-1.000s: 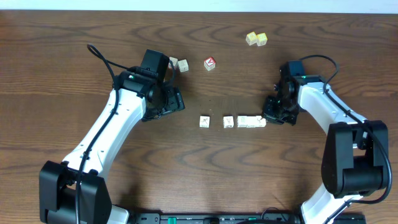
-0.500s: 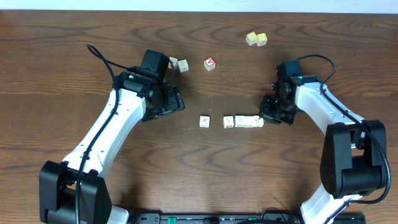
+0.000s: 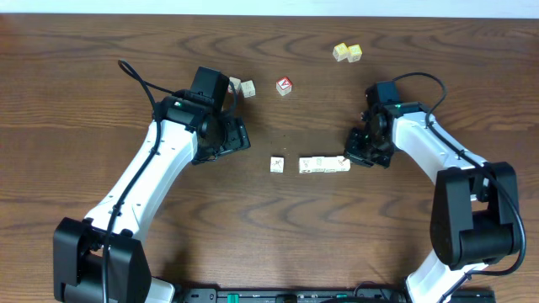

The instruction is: Lift 5 blocks

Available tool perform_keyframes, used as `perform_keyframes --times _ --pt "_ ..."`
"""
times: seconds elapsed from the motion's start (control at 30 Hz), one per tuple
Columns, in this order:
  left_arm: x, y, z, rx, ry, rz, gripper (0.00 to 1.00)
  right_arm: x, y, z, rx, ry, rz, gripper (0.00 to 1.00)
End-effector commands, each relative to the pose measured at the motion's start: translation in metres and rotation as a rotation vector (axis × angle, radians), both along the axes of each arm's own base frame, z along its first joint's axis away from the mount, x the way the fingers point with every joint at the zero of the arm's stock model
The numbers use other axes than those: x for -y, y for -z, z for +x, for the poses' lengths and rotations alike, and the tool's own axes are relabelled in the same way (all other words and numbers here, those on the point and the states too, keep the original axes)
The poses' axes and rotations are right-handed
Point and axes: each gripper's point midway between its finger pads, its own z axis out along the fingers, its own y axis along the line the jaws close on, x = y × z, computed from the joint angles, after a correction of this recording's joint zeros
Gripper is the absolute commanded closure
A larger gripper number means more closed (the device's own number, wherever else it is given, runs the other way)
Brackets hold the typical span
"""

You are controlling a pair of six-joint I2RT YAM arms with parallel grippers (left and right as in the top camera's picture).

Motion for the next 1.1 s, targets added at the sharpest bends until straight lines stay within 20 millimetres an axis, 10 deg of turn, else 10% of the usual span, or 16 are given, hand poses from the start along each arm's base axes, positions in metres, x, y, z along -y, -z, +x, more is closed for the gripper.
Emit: perform_keyframes --times 0.0,1.07 --pt "-0.004 0.004 -0.001 -0.010 -0.009 0.020 0.18 -0.006 0.002 -0.004 -0.013 0.001 0.007 0.99" --pt "-0.004 0.004 -0.001 -0.010 -0.009 0.020 0.18 -0.028 0.001 -0.008 -0.017 0.000 0.028 0.99"
